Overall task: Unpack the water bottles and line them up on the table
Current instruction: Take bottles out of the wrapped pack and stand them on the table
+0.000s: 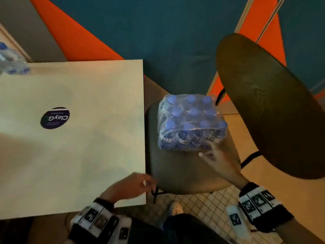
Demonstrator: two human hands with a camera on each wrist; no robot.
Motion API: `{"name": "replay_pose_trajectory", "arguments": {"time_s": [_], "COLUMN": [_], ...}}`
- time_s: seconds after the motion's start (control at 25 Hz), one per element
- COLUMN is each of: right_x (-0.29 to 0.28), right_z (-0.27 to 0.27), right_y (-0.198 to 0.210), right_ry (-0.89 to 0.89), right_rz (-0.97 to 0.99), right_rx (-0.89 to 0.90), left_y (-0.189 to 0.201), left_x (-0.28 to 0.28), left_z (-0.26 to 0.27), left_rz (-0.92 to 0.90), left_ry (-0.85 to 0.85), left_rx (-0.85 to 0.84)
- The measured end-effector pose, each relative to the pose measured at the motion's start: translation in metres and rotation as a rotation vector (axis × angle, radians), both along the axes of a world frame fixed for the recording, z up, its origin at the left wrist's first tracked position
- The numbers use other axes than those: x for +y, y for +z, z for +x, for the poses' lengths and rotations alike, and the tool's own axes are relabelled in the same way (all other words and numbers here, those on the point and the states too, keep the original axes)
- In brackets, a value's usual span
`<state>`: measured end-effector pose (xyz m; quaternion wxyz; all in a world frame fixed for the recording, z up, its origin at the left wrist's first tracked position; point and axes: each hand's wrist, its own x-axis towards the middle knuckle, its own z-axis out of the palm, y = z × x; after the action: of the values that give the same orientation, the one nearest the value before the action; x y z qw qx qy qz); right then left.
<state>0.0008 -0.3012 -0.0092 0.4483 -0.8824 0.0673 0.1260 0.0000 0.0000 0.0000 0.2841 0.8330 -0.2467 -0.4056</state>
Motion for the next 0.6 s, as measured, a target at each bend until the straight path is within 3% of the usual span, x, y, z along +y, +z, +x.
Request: {"name": "replay_pose_trajectory", "arguments": {"time_s": [0.08, 0.24, 0.4, 0.6], "right_x": [-0.009, -0.011, -0.003, -0.002], "right_z": [0.018, 0.044, 0.057, 0.051], "right_y": [0.004, 0.004, -0.003, -0.009], "right_ry": [-0.083, -0.127, -0.194, -0.253], "right_rz": [-0.085, -0.208, -0.138, -0.111], "right_rx": [-0.133, -0.298, -0.326, -0.320], "left_y": [0.000, 0.015, 0.020, 0.008], "left_x": [-0.043, -0.107, -0.138, -0.150], "left_z": [0.023, 0.053, 0.061, 0.068], "left_rz": [-0.112, -0.050, 0.079, -0.039], "left_ry": [0.245, 0.361, 0.426, 0.593], "left_rx": [-0.235, -0.558, -0.646, -0.629]}}
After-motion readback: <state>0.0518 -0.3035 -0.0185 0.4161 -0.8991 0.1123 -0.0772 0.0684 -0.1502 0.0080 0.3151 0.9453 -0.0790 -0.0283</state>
